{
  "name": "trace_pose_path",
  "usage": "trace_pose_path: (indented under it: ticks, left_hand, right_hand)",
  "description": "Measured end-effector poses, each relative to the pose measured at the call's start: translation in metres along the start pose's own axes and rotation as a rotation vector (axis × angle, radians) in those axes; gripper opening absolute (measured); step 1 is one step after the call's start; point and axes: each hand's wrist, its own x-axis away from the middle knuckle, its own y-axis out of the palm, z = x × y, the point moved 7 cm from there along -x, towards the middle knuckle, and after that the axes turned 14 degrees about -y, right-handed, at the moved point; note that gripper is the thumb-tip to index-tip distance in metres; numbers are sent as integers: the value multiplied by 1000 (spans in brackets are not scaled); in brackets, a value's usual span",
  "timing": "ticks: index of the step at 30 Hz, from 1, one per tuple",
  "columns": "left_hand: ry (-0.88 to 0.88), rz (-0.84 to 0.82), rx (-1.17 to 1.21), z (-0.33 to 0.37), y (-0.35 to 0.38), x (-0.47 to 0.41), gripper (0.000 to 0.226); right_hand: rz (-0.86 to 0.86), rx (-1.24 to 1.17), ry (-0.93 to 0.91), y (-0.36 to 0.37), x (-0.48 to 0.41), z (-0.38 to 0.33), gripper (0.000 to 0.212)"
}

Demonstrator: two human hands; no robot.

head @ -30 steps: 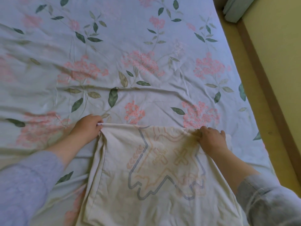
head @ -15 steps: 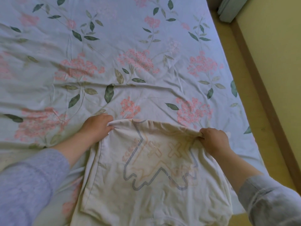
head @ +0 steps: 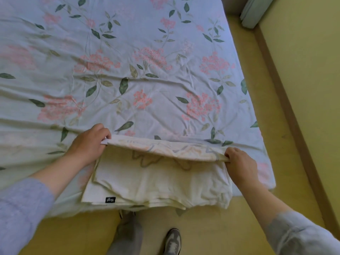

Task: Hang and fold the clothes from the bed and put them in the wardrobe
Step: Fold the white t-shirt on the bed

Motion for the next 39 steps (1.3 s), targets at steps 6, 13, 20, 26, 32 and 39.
trace_pose_path:
  ticks: [6, 13, 20, 26, 32, 39]
  left_hand:
    - [61, -45, -88, 2, 12, 90, 22]
    - [-101, -274, -326, -25, 83, 162, 21]
    - [-226, -413, -242, -38, 124, 147, 65]
    - [-149, -232, -51, -10, 104, 125, 23]
    - [9, -142, 10, 74, 108, 97, 24]
    - [12, -227, -159, 119, 145, 57, 42]
  right_hand:
    - [88, -104, -86, -3, 90, -6, 19]
    - [-135, -40, -38, 54, 178, -9, 23]
    - [-311, -167, 88, 109, 151, -21, 27]
    - [11, -221, 151, 82, 116, -18, 14]
    - [107, -455, 457, 73, 94, 16, 38]
    - [-97, -550, 474, 79, 46, 48, 24]
